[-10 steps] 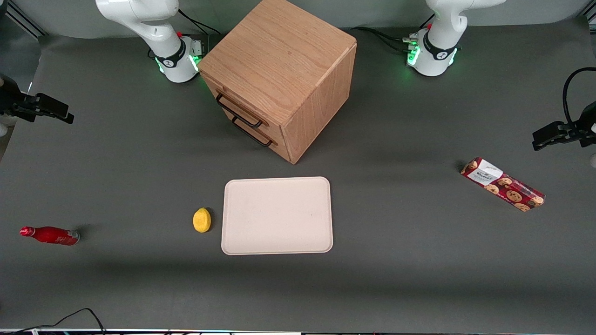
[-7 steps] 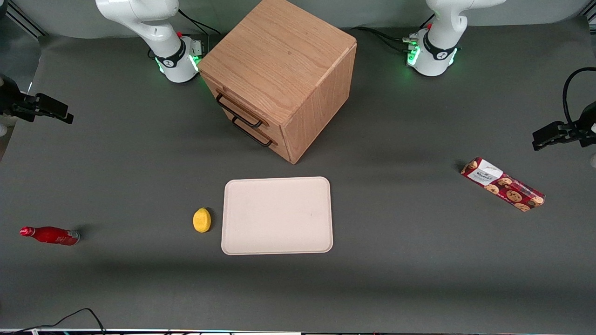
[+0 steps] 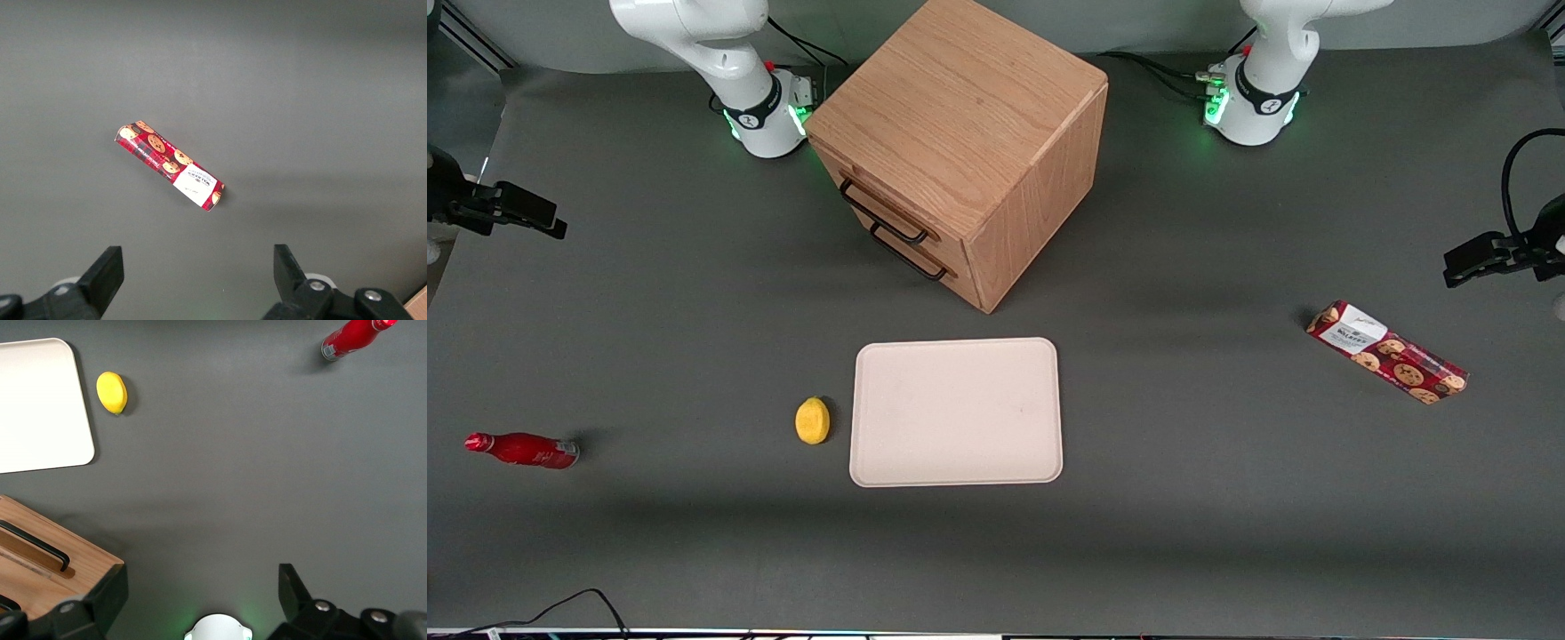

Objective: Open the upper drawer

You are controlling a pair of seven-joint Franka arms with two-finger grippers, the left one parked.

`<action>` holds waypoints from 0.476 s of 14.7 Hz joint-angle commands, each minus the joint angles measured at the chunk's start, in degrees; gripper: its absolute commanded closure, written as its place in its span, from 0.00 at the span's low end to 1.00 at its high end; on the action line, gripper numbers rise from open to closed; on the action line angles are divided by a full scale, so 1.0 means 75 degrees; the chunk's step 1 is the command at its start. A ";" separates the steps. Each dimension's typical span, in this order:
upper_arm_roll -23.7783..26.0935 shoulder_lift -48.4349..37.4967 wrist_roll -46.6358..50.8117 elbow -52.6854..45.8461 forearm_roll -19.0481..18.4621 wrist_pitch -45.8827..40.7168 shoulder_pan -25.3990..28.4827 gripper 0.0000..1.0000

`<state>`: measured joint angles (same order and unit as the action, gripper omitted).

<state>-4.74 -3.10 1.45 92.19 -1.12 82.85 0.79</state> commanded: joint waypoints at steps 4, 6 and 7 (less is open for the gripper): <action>0.0046 0.0096 -0.0065 -0.0210 -0.0074 -0.0171 -0.0012 0.00; 0.0093 0.0085 -0.0065 -0.0210 -0.0050 -0.0183 0.0082 0.00; 0.0128 0.0062 -0.0065 -0.0222 -0.0027 -0.0183 0.0129 0.00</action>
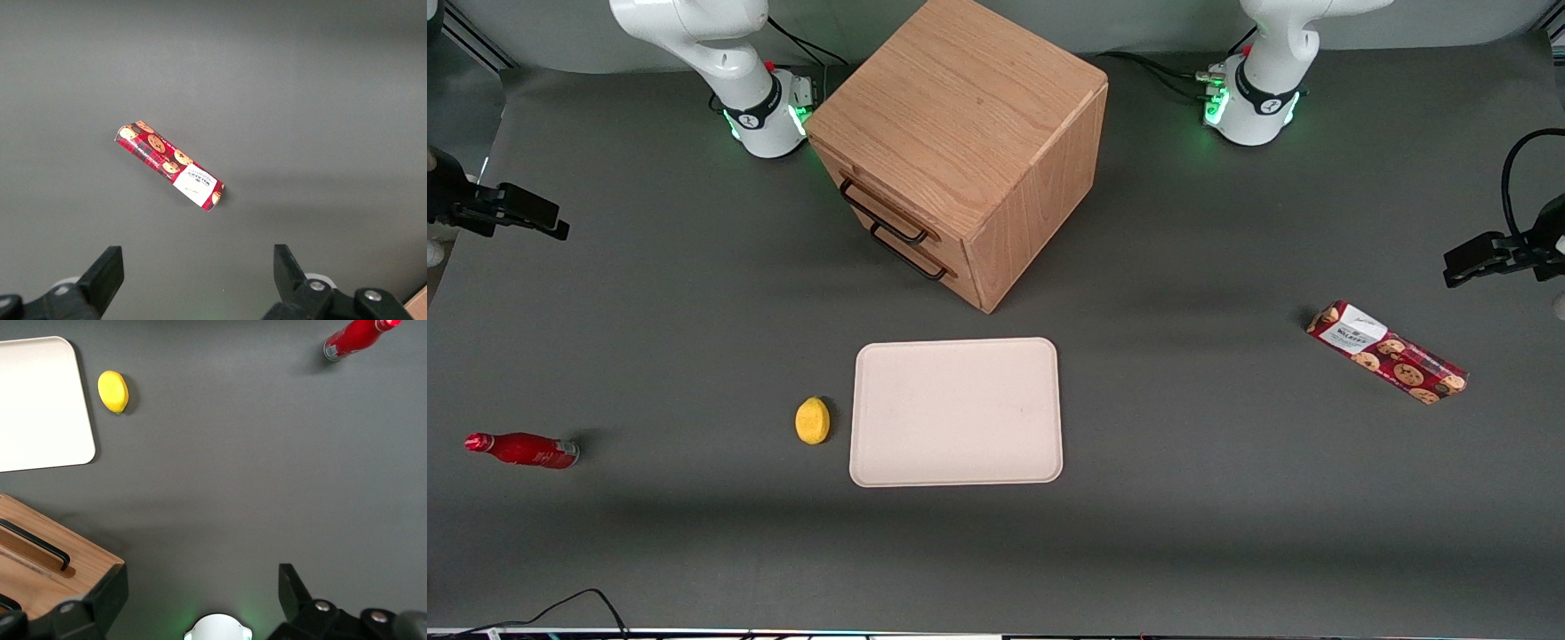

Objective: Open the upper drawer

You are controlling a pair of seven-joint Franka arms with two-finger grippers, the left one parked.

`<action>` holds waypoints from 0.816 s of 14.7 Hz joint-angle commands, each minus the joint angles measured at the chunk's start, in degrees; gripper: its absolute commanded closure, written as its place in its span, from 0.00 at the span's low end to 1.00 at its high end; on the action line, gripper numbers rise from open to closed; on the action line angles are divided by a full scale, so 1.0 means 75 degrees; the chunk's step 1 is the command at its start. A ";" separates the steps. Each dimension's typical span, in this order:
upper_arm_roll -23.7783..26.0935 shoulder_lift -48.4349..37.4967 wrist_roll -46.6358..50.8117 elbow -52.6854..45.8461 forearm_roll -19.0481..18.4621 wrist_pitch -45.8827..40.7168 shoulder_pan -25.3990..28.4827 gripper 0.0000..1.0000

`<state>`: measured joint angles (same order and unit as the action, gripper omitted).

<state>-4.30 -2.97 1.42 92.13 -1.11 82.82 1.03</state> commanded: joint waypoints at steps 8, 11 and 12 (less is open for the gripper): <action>-0.0083 -0.0061 -0.0106 -0.0190 0.0617 -0.0472 0.2169 0.00; -0.0071 -0.0003 -0.0119 -0.0178 0.0641 -0.0612 0.3035 0.00; -0.0071 0.0009 -0.0107 -0.0190 0.0641 -0.0612 0.3340 0.00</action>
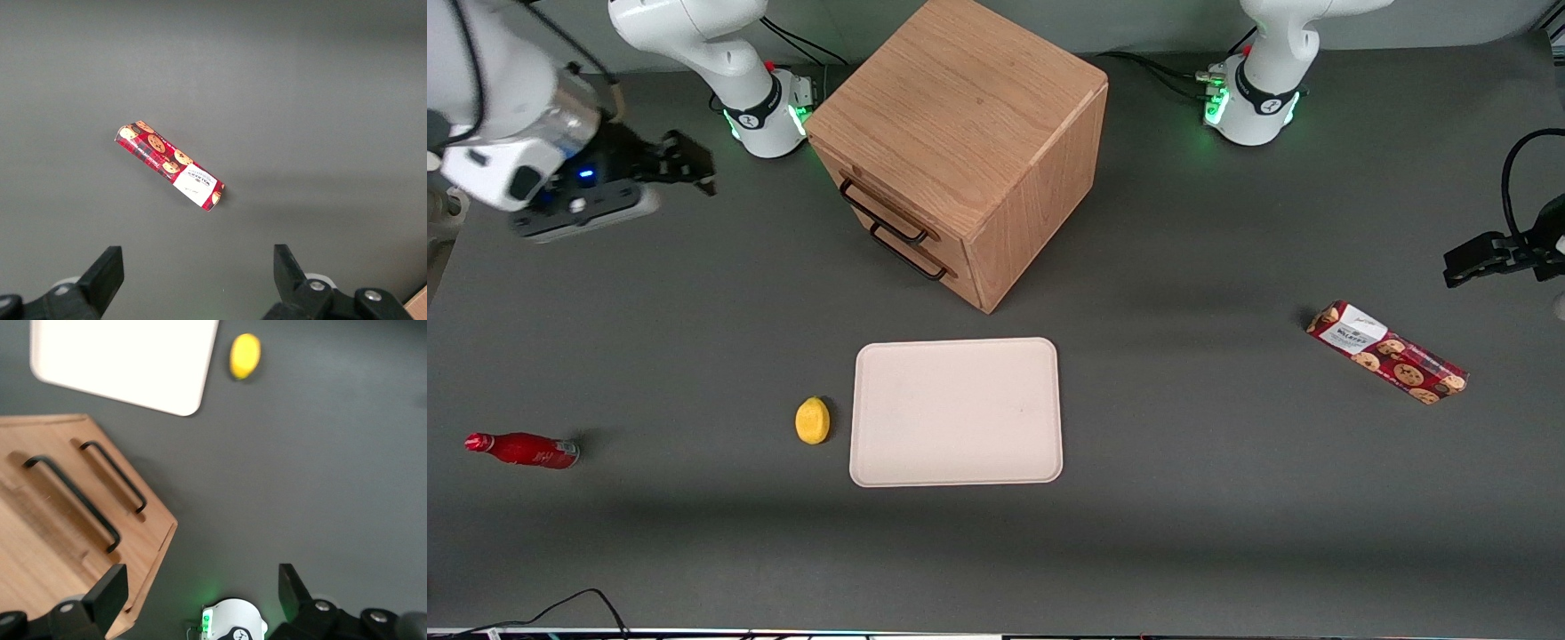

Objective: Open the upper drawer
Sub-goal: 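Move the right gripper toward the upper drawer's black handle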

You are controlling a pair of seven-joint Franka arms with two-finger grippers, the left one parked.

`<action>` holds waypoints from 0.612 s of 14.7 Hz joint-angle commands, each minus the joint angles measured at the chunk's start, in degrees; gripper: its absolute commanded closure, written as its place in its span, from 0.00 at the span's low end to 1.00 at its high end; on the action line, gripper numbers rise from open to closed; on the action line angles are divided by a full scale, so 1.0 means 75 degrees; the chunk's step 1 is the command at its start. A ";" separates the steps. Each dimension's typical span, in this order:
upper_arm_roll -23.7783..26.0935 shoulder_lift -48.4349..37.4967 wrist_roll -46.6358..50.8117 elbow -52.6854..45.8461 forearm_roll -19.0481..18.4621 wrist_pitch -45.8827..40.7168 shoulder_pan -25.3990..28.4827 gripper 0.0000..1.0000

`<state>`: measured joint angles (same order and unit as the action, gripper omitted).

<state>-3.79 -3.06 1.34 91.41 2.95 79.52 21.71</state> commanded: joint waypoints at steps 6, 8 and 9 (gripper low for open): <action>-0.0198 0.0173 -0.0132 -0.0129 0.0404 -0.0056 0.1744 0.00; -0.0198 0.0232 -0.0132 -0.0129 0.0544 -0.0009 0.1769 0.00; -0.0198 0.0244 -0.0144 -0.0129 0.0614 -0.0009 0.1769 0.00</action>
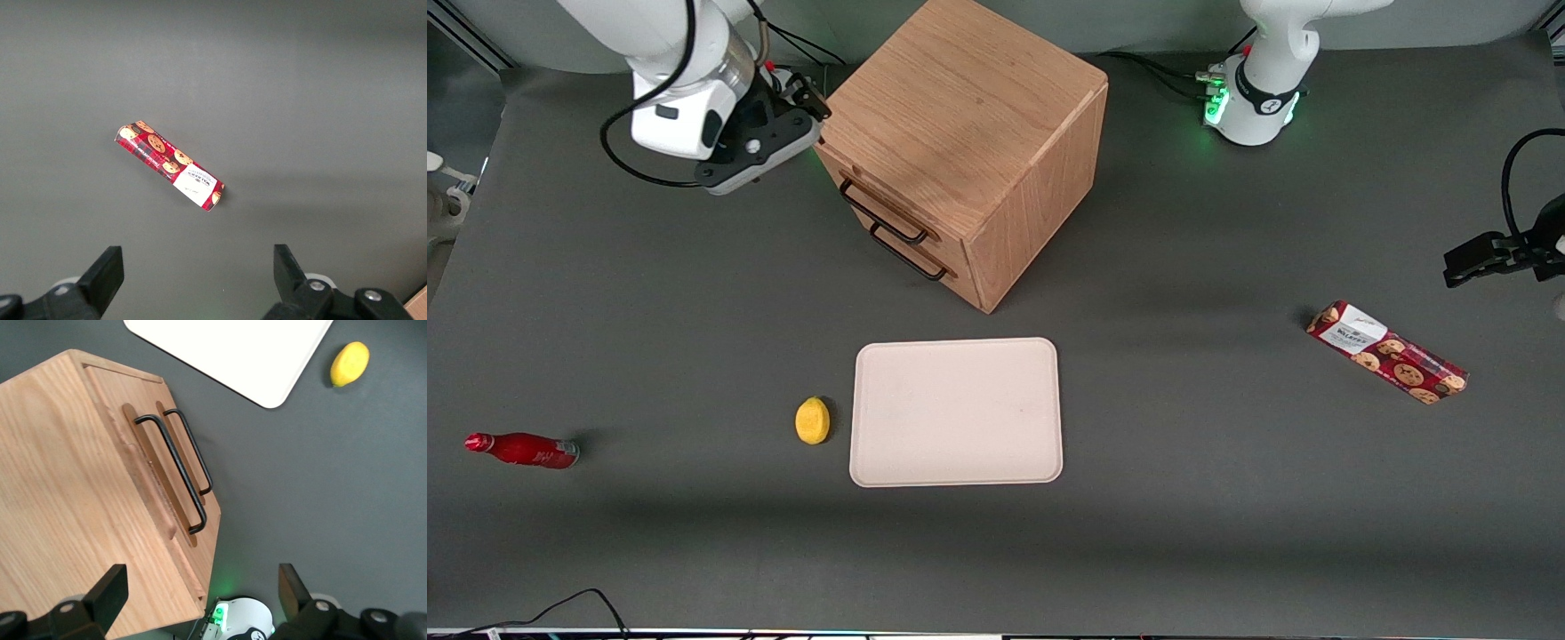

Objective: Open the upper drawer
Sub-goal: 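Move the right gripper toward the upper drawer's black handle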

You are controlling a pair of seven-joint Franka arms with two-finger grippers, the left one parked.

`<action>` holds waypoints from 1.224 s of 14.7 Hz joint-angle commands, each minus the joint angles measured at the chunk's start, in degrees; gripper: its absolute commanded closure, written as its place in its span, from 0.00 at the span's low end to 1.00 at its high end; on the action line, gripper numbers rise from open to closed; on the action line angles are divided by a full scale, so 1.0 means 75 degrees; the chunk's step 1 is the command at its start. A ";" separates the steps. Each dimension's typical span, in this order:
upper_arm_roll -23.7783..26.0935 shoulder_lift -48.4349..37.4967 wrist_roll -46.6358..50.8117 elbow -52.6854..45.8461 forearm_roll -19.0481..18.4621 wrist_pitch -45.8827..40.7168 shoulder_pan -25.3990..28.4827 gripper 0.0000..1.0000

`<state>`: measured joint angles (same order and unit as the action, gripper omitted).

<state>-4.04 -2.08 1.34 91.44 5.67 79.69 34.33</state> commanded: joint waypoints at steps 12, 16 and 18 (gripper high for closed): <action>-0.0187 0.1225 -0.1608 0.0124 0.1260 0.0424 -0.0113 0.00; -0.0187 0.1320 -0.2230 0.0710 0.1236 0.1233 -0.0206 0.00; -0.0187 0.1355 -0.2323 0.0932 0.1224 0.1502 -0.0195 0.00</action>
<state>-5.41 8.55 -13.87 96.27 13.71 88.76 33.11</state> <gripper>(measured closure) 0.000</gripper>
